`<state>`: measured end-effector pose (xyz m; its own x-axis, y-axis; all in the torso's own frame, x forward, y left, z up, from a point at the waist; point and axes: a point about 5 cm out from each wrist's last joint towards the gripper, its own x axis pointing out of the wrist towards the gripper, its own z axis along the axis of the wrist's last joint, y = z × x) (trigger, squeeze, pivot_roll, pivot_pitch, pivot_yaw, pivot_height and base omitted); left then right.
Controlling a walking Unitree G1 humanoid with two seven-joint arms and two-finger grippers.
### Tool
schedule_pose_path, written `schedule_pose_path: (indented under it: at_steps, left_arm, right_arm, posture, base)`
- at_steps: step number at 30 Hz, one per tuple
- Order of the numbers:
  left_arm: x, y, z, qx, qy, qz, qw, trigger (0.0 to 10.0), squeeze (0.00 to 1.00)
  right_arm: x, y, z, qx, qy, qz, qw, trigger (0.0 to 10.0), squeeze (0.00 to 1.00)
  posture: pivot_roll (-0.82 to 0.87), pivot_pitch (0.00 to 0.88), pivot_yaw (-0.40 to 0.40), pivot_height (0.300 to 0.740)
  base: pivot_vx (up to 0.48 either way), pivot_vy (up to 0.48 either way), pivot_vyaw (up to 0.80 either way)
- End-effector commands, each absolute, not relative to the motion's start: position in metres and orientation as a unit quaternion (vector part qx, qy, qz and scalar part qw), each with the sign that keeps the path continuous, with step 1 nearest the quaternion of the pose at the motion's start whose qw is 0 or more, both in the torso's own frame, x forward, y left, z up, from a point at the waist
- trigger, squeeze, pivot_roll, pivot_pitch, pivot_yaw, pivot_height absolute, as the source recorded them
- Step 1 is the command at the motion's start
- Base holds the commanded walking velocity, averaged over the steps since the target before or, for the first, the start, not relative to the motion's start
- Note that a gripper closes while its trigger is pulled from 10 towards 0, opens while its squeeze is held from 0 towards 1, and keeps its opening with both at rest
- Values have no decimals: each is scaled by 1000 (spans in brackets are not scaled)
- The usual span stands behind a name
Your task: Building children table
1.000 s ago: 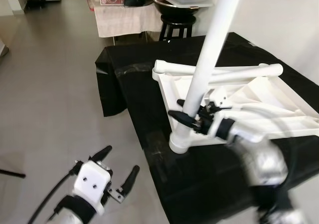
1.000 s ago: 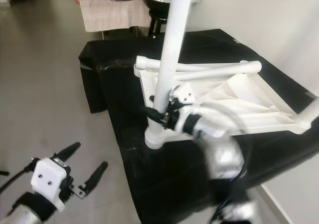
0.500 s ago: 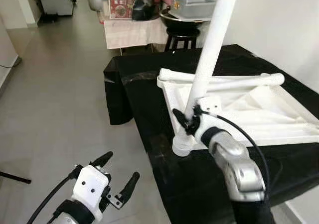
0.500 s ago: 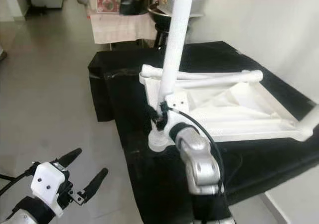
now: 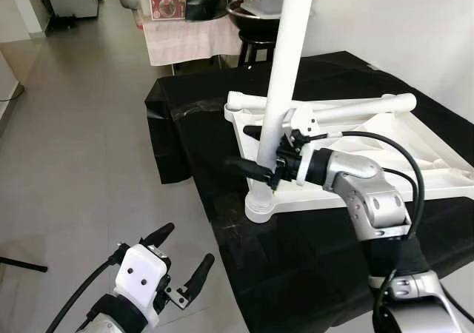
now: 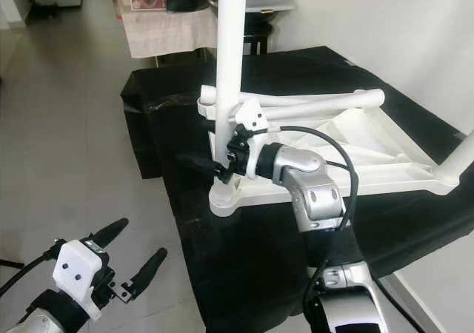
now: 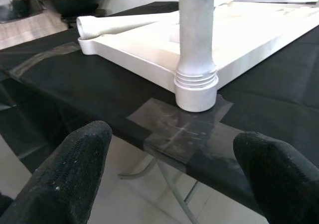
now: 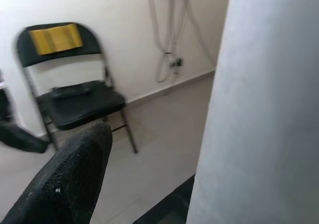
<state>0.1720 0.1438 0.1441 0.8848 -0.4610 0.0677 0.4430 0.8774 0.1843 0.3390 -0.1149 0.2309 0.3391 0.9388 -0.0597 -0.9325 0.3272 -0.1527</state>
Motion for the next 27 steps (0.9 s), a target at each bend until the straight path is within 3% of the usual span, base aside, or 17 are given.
schedule_pose_path:
  at_steps: [1, 2, 3, 8, 16, 17, 19, 21, 22, 23, 24, 26, 27]
  left_arm:
    - [171, 142, 140, 69, -49, -238, 968, 10000, 0]
    - [171, 142, 140, 69, -49, -238, 968, 10000, 0]
    - [171, 141, 140, 69, -50, -237, 968, 10000, 0]
    - [170, 141, 141, 67, -51, -234, 969, 10000, 0]
    - [172, 140, 141, 65, -51, -240, 967, 10000, 0]
    - [172, 140, 141, 65, -51, -240, 967, 10000, 0]
    - [173, 141, 141, 65, -53, -239, 968, 10000, 0]
    - [173, 141, 141, 65, -53, -239, 968, 10000, 0]
    - [174, 142, 141, 65, -53, -238, 968, 10000, 0]
    - [174, 143, 141, 65, -54, -236, 968, 10000, 0]
    - [175, 144, 142, 64, -55, -235, 968, 10000, 0]
    - [175, 144, 142, 64, -55, -235, 968, 10000, 0]
    - [176, 145, 141, 65, -55, -236, 968, 10000, 0]
  right_arm:
    - [339, -97, 226, -75, -13, 630, 773, 9333, 0]
    - [339, -97, 226, -75, -13, 630, 773, 9333, 0]
    - [343, -94, 227, -68, -14, 638, 767, 0, 0]
    - [348, -93, 231, -54, -24, 650, 758, 0, 0]
    - [348, -106, 231, -53, -33, 631, 774, 0, 0]
    - [349, -110, 231, -54, -38, 614, 786, 0, 0]
    - [351, -118, 227, -40, -36, 538, 841, 0, 0]
    - [351, -118, 227, -40, -36, 538, 841, 0, 0]
    - [350, -121, 223, -24, -28, 494, 868, 0, 0]
    - [346, -128, 199, -26, 9, 322, 946, 0, 0]
    - [329, -129, 178, -26, 40, 232, 972, 0, 0]
    - [329, -129, 178, -26, 40, 232, 972, 0, 0]
    - [315, -127, 165, -32, 58, 178, 982, 0, 0]
  posture:
    - [-71, 82, -65, 740]
    - [-71, 82, -65, 740]
    - [-68, 84, -68, 740]
    - [-70, 87, -71, 740]
    - [-79, 88, -71, 740]
    - [-84, 89, -74, 740]
    - [-92, 90, -85, 740]
    - [-92, 90, -85, 740]
    - [-93, 90, -86, 740]
    - [-107, 92, -83, 740]
    - [-109, 95, -76, 740]
    - [-109, 95, -76, 740]
    - [-117, 93, -66, 740]
  base:
    - [0, 0, 0]
    - [0, 0, 0]
    - [0, 0, 0]
    - [0, 0, 0]
    - [0, 0, 0]
    - [0, 0, 0]
    - [0, 0, 0]
    - [0, 0, 0]
    - [0, 0, 0]
    - [0, 0, 0]
    - [0, 0, 0]
    - [0, 0, 0]
    - [0, 0, 0]
